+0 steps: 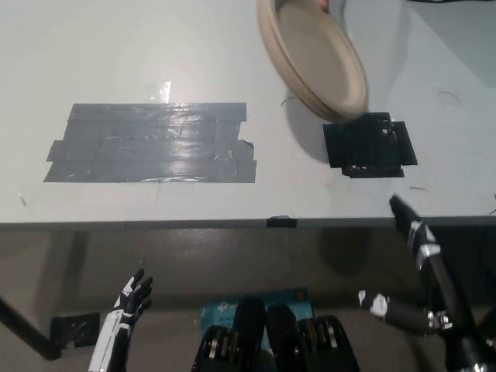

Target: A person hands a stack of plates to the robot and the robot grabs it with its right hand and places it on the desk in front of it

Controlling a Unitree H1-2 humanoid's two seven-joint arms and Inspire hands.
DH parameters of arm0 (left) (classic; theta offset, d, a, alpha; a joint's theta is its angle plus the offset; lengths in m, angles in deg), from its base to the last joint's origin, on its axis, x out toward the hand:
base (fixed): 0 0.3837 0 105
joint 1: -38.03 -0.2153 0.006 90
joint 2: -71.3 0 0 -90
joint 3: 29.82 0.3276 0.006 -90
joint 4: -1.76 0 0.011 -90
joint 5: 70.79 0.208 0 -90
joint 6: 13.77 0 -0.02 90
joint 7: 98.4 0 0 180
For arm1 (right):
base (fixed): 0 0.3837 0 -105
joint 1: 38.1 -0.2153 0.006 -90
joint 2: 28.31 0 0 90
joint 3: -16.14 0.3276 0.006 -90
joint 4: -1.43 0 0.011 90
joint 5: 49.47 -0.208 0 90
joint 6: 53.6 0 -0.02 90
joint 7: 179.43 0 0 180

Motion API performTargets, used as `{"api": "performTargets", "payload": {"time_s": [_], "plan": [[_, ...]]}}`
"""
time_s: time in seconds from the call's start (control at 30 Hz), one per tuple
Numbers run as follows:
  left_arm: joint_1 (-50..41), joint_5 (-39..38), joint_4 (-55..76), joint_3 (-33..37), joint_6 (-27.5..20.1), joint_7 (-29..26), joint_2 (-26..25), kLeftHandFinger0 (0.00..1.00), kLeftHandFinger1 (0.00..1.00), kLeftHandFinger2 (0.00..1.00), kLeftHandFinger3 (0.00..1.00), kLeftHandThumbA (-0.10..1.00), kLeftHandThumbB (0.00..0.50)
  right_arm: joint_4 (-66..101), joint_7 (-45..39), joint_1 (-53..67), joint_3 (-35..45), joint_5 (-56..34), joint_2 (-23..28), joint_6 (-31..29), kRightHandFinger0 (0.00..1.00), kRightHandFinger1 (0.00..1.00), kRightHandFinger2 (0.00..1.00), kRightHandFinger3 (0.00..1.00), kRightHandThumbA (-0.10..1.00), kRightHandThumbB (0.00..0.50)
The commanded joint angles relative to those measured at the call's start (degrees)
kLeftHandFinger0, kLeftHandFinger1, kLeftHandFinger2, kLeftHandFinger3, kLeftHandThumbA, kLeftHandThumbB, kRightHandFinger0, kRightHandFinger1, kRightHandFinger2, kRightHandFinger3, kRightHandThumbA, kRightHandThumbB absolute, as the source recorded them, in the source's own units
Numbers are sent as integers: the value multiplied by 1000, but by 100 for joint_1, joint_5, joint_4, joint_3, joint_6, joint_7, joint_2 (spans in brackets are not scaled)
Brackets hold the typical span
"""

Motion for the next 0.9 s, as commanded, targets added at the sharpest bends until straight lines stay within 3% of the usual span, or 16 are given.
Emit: {"api": "performTargets", "payload": {"time_s": [0.0,0.27,0.37,0.5,0.7,0.87], "plan": [[-13,47,126,51,-275,31,-9,1000,1000,1000,1000,1000,184,619,739,-1290,138,1960,-120,-224,1000,1000,1000,1000,1000,417],[33,55,125,50,-278,32,-6,1000,1000,1000,1000,1000,184,-310,951,-2157,-55,2428,-66,-6,1000,1000,1000,1000,987,391],[16,25,143,39,-250,28,10,1000,1000,1000,1000,1000,187,-788,1085,-2409,-165,2735,-38,116,1000,1000,1000,1000,1000,411],[42,77,121,48,-256,18,-10,1000,1000,1000,1000,1000,193,-1502,1415,-2780,-292,3043,0,90,1000,1000,1000,1000,1000,399],[33,87,132,61,-252,7,-8,1000,1000,1000,1000,1000,193,-2317,1586,-3160,-422,3069,69,24,1000,1000,1000,1000,1000,388],[30,48,136,69,-255,29,-13,1000,1000,1000,1000,1000,202,-3117,1836,-3584,-514,3142,146,-21,1000,1000,1000,1000,1000,410]]}}
